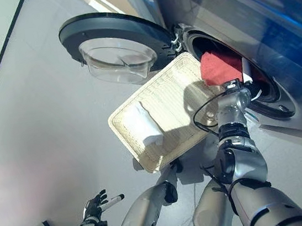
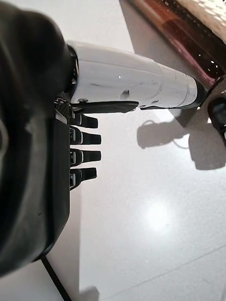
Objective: Pick up the clothes and place them into the washing machine
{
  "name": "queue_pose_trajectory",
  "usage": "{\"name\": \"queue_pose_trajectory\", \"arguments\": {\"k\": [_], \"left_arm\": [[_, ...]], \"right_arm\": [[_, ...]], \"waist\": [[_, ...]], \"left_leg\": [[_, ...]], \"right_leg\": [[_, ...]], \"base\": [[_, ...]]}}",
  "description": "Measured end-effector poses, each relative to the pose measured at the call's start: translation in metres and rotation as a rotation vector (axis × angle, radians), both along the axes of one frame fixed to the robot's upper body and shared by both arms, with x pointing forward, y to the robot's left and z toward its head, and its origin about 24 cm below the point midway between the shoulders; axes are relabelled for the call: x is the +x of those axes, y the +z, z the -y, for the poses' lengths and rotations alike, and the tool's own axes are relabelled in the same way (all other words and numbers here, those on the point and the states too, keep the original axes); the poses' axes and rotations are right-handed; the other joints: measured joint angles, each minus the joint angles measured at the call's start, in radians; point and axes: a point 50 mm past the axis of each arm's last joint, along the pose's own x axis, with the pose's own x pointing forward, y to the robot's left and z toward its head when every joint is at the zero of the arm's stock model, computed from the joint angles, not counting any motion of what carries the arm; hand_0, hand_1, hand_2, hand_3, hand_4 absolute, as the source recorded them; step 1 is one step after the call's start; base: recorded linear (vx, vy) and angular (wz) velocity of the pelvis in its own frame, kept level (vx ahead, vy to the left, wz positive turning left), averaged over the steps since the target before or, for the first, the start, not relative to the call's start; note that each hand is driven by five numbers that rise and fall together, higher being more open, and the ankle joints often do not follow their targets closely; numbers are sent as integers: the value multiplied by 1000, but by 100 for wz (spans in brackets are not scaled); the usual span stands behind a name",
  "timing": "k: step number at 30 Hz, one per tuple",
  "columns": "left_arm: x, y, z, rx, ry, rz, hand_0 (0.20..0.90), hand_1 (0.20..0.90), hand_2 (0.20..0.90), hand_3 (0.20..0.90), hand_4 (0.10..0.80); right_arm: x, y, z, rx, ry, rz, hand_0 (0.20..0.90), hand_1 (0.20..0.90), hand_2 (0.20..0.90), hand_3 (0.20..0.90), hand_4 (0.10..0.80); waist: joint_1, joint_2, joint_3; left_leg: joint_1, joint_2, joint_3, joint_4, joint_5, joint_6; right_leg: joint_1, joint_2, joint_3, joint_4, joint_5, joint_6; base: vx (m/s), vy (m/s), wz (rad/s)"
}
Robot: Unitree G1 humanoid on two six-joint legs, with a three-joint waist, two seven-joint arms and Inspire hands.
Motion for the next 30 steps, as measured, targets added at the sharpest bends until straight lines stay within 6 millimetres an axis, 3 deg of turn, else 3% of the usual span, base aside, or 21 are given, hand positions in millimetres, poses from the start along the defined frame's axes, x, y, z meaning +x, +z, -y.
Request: {"name": "queue_pose_trajectory", "arguments": {"k": [4, 10, 16, 18, 30], "left_arm": [[-1, -1, 1, -3, -2, -5, 900, 900, 900, 900, 800], [0, 0, 1, -3, -2, 4, 900, 900, 900, 900, 800], [-1, 0, 0, -1, 2, 4, 900, 900, 900, 900, 800], [-1, 0, 0, -1, 3, 4, 900, 900, 900, 900, 800], [-2, 0, -1, -6, 23, 3, 900, 900, 900, 900, 800]], "right_arm": [[2, 10, 1, -13, -3, 32, 200, 200, 200, 200, 300], [5, 53, 8, -113, -25, 120, 200, 200, 200, 200, 300], [5, 57, 5, -164, -35, 88, 200, 200, 200, 200, 300], [6, 57, 5, -170, -32, 87, 900, 900, 900, 900, 800], [9, 59, 0, -198, 15, 115, 900, 900, 900, 900, 800]], "waist": [[4, 5, -4], [12, 5, -4], [30, 5, -4], [31, 5, -4], [33, 5, -4]], "left_leg": [[0, 0, -1, 0, -1, -1], [-1, 0, -1, 0, -1, -1], [-4, 0, 0, 0, -11, 3], [-4, 0, 1, 0, -11, 4], [-4, -1, 0, 0, -12, 6]], "right_leg": [[-7, -1, 1, 0, 5, 1], [-10, -1, 3, 0, 5, 1], [-30, 0, 16, 0, 12, 1], [-31, 0, 19, 0, 12, 1], [-39, 1, 27, 1, 13, 2]], "base": [[4, -12, -6], [1, -2, -1], [2, -10, -11], [0, 0, 0], [-8, -5, -3]]}}
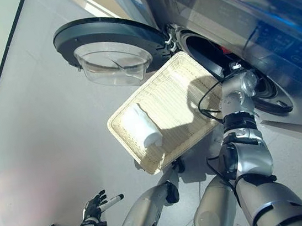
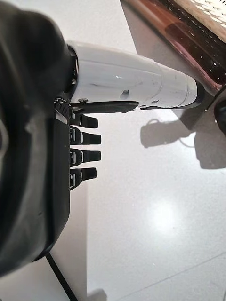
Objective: Pick up the clothes and place them into the washing machine
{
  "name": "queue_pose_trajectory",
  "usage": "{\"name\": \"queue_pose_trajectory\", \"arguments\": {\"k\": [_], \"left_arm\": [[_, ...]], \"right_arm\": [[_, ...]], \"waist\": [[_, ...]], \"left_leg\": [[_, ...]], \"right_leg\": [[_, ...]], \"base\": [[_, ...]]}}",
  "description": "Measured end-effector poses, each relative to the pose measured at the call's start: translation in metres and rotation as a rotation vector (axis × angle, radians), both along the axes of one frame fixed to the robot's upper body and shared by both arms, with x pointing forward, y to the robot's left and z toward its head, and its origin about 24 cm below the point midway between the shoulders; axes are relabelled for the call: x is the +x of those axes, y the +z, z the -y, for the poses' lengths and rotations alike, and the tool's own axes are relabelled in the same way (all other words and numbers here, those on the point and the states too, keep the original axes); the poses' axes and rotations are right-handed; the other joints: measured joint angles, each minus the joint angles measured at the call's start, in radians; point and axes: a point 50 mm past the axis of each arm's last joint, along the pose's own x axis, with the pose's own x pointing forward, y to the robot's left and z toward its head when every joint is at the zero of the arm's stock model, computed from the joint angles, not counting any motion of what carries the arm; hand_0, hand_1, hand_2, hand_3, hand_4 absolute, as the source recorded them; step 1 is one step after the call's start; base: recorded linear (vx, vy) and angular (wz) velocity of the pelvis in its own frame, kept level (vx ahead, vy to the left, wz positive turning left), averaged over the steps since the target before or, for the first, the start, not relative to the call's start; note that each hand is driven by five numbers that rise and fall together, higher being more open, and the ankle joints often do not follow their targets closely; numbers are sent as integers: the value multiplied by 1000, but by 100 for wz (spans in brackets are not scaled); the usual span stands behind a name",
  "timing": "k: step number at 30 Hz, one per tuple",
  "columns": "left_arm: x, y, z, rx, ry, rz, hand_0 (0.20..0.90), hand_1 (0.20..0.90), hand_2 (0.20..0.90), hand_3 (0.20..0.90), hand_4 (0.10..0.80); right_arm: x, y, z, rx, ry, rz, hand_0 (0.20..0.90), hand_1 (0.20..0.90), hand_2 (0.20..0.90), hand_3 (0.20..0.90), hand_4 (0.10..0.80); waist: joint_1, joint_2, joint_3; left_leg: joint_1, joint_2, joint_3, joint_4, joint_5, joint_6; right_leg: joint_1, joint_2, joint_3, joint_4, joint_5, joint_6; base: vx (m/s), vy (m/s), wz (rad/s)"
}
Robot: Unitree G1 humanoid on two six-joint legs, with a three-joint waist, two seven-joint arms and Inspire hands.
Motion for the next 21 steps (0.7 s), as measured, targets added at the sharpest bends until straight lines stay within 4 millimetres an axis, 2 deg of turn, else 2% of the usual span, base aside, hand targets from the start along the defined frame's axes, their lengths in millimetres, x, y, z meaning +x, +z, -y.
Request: {"name": "queue_pose_trajectory", "arguments": {"k": [16, 19, 21], "left_arm": [[-4, -2, 0, -3, 2, -21, 900, 900, 900, 900, 800], [-6, -3, 0, -3, 6, -28, 900, 900, 900, 900, 800], [-7, -4, -1, -2, 7, -34, 900, 900, 900, 900, 800]], "right_arm": [[2, -7, -1, -4, 23, -22, 900, 900, 900, 900, 800], [4, -15, 0, -64, 47, -90, 900, 900, 900, 900, 800], [6, -24, 0, -165, 87, -207, 900, 900, 900, 900, 800]], "waist": [[-1, 0, 0], [-3, 0, 0], [0, 0, 0]], "left_leg": [[18, 1, -7, 0, -2, -2], [18, 6, -16, 0, -3, -4], [13, 13, -24, 0, -3, -4]], "right_leg": [[24, 1, -6, 0, 1, 2], [30, 9, -18, 0, 1, 2], [32, 17, -29, 0, 0, 0]], "base": [[0, 0, 0], [-20, -6, 4], [-57, -45, 10]]}}
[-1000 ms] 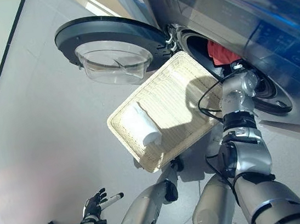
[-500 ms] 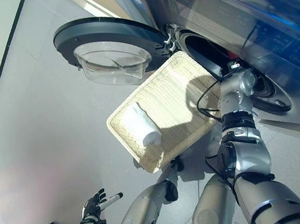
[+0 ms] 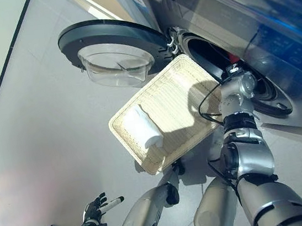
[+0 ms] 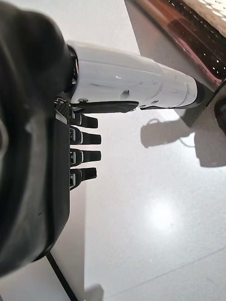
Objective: Pick up the clothes and place them into the washing machine
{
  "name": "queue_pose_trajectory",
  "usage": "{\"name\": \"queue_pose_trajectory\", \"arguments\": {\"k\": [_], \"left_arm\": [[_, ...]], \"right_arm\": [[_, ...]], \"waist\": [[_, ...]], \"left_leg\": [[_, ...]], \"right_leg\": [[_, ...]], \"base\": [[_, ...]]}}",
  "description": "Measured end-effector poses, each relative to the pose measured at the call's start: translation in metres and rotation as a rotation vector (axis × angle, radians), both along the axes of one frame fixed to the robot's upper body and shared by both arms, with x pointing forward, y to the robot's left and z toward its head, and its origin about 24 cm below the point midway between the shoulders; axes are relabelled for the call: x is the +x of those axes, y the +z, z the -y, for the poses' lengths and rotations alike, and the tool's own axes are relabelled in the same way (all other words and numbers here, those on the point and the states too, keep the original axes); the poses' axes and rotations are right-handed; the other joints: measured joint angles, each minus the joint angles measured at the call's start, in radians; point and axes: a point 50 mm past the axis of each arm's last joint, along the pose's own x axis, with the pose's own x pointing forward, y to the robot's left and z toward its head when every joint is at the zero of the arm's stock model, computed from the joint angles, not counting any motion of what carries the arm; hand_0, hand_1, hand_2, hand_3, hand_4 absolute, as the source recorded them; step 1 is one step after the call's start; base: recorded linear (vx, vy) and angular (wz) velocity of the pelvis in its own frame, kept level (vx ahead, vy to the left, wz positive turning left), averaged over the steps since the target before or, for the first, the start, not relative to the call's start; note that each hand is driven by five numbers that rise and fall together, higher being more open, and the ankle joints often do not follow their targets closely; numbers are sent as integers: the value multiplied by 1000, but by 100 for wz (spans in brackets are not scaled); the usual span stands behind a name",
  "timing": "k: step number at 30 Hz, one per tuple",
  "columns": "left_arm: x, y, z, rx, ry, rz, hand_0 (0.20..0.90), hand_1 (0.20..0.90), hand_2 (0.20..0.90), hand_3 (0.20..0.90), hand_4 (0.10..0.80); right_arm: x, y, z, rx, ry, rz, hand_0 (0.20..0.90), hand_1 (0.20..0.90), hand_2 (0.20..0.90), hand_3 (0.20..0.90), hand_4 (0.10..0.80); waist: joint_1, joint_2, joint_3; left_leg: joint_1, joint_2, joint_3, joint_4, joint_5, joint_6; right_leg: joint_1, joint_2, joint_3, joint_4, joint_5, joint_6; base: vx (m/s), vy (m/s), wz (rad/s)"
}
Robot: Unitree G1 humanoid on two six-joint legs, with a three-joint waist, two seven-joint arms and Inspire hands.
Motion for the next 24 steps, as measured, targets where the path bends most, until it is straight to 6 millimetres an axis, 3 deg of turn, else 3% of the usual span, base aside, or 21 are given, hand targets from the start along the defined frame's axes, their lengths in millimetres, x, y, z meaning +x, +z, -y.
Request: {"name": "queue_pose_trajectory", "arguments": {"k": [4, 6, 10, 15, 17, 21, 24], "left_arm": [[-6, -4, 3, -4, 1, -32, 900, 900, 900, 900, 800], [-7, -5, 6, -16, 6, -36, 900, 900, 900, 900, 800], [-6, -7, 15, -42, 32, -32, 900, 900, 900, 900, 800], [-6, -6, 15, -35, 34, -34, 900, 900, 900, 900, 800], [-5, -6, 12, -18, 47, -28, 900, 900, 900, 900, 800], [-4, -4, 8, -6, 51, -21, 900, 900, 900, 900, 800], [-1, -1, 1, 7, 82, -2, 900, 900, 900, 900, 800]], "right_arm": [[6, -11, -19, -103, 119, -86, 900, 900, 900, 900, 800], [6, -15, -19, -146, 143, -125, 900, 900, 900, 900, 800], [5, -37, -24, -350, 237, -307, 900, 900, 900, 900, 800], [10, -35, -34, -486, 311, -360, 900, 900, 900, 900, 800], [11, -40, -40, -477, 326, -378, 900, 900, 900, 900, 800], [10, -45, -42, -503, 343, -404, 900, 900, 900, 900, 800], [8, -51, -40, -523, 349, -456, 900, 900, 900, 900, 800]], "waist": [[7, -1, -2], [26, -2, -2], [76, -2, -2], [149, -10, 4], [163, -28, 17], [187, -79, 53], [196, -97, 65]], "left_leg": [[-49, 37, -27, 26, 0, 0], [-56, 57, -35, 34, -2, -2], [-99, 111, -100, 116, -32, -17], [-141, 170, -147, 178, -44, -32], [-154, 186, -171, 212, -56, -47], [-153, 204, -176, 235, -58, -49], [-150, 214, -185, 258, -64, -49]], "right_leg": [[-18, 40, -30, 1, 4, -9], [-15, 59, -44, 1, 5, -17], [25, 111, -119, 5, -9, -59], [42, 171, -168, 12, -21, -102], [58, 188, -190, 14, -26, -113], [83, 206, -205, 15, -30, -123], [112, 214, -220, 15, -29, -127]], "base": [[-54, -57, 13], [-36, -45, 13], [-45, -78, 31], [-29, -65, 21], [-13, -48, 16], [-4, -33, 11], [-1, -10, 18]]}}
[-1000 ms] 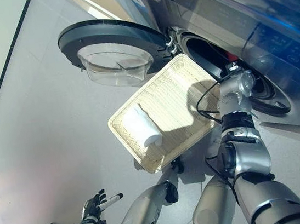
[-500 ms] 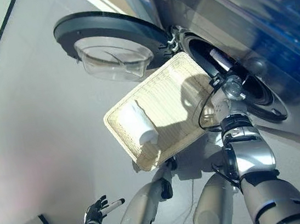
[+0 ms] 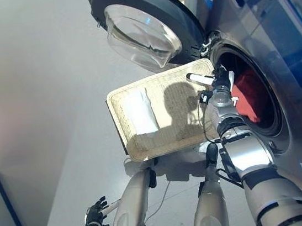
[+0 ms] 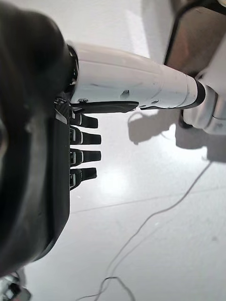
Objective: Pick up the clothes and place them into the washing machine
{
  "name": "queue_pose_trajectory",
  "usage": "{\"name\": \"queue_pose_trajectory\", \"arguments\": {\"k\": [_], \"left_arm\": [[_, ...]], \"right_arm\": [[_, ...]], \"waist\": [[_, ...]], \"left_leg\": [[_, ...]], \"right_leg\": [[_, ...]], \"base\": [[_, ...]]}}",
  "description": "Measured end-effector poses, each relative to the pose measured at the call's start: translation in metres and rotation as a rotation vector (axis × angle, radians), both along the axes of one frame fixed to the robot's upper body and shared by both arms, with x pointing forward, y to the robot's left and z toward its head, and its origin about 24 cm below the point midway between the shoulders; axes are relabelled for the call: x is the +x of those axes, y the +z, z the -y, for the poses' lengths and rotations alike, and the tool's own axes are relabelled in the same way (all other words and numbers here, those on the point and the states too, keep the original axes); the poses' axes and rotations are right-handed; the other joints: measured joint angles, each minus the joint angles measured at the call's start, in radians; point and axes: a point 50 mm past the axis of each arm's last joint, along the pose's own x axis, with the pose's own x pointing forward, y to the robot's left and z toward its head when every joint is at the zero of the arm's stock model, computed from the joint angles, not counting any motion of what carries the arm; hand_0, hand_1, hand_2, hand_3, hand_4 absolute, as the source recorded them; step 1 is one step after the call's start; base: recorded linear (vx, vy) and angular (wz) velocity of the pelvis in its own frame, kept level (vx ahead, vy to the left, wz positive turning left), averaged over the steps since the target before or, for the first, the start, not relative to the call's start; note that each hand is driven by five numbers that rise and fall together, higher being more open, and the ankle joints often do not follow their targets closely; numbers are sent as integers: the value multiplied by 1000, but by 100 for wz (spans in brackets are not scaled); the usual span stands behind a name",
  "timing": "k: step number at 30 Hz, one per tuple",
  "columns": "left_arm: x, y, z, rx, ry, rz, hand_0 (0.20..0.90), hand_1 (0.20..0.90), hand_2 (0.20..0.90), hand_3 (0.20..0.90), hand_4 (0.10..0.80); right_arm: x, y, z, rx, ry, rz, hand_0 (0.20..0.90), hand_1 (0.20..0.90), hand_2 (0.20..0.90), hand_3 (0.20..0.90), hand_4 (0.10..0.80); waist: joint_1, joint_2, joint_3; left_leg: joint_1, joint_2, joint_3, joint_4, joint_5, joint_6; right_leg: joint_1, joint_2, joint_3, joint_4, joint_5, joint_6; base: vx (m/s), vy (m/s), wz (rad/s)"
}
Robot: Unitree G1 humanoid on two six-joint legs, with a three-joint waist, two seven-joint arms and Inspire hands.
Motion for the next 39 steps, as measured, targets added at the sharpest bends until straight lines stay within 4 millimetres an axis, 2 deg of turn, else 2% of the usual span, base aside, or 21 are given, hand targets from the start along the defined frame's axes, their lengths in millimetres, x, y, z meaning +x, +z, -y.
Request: {"name": "queue_pose_trajectory", "arguments": {"k": [4, 7, 11, 14, 17, 20, 25, 35, 39], "left_arm": [[13, 11, -16, 65, 5, 58, 900, 900, 900, 900, 800], [19, 18, -27, 104, 27, 92, 900, 900, 900, 900, 800], [27, 24, -36, 150, 23, 114, 900, 900, 900, 900, 800], [28, 27, -44, 177, 26, 116, 900, 900, 900, 900, 800], [30, 30, -49, 182, 48, 128, 900, 900, 900, 900, 800], [33, 33, -55, 198, 51, 137, 900, 900, 900, 900, 800], [33, 35, -59, 206, 60, 143, 900, 900, 900, 900, 800], [38, 43, -65, 221, 99, 193, 900, 900, 900, 900, 800], [40, 45, -65, 224, 98, 204, 900, 900, 900, 900, 800]], "right_arm": [[-2, -11, -6, -71, 29, -81, 900, 900, 900, 900, 800], [1, -16, -28, -75, 104, -96, 900, 900, 900, 900, 800], [3, -19, -46, -61, 151, -100, 900, 900, 900, 900, 800], [4, -23, -66, -45, 212, -106, 900, 900, 900, 900, 800], [2, -27, -72, -33, 225, -121, 900, 900, 900, 900, 800], [1, -30, -77, -27, 234, -132, 900, 900, 900, 900, 800], [0, -35, -91, -24, 272, -148, 900, 900, 900, 900, 800], [-5, -46, -92, -49, 288, -204, 900, 900, 900, 900, 800], [-7, -49, -91, -128, 309, -244, 900, 900, 900, 900, 800]], "waist": [[46, -25, 17], [56, -34, 22], [91, -48, 31], [109, -89, 41], [113, -116, 48], [129, -136, 49], [139, -138, 48], [185, -140, 47], [201, -140, 47]], "left_leg": [[28, 15, -7, 15, -8, -7], [32, 28, -6, 27, -7, -8], [27, 37, 1, 46, -7, -8], [14, 38, -1, 51, -8, -8], [12, 37, 1, 65, -8, -6], [14, 37, 1, 78, -15, 1], [-7, 39, 0, 149, -55, 10], [-50, 34, 0, 208, -85, 26], [-84, 36, -3, 225, -87, 30]], "right_leg": [[46, 14, -7, -6, -1, -2], [74, 24, -27, -7, -12, -19], [83, 30, -28, -6, -15, -23], [84, 31, -30, -7, -16, -24], [103, 29, -27, -7, -29, -43], [111, 29, -27, -7, -30, -45], [126, 31, -21, -5, -35, -53], [132, 27, -30, -6, -48, -69], [127, 29, -34, -6, -59, -73]], "base": [[-2, -9, 6], [8, -12, 20], [-1, -5, 8], [6, -18, 12], [6, -7, 24], [-1, 1, 5], [1, 6, -3], [-10, 18, 9], [-13, 26, 22]]}}
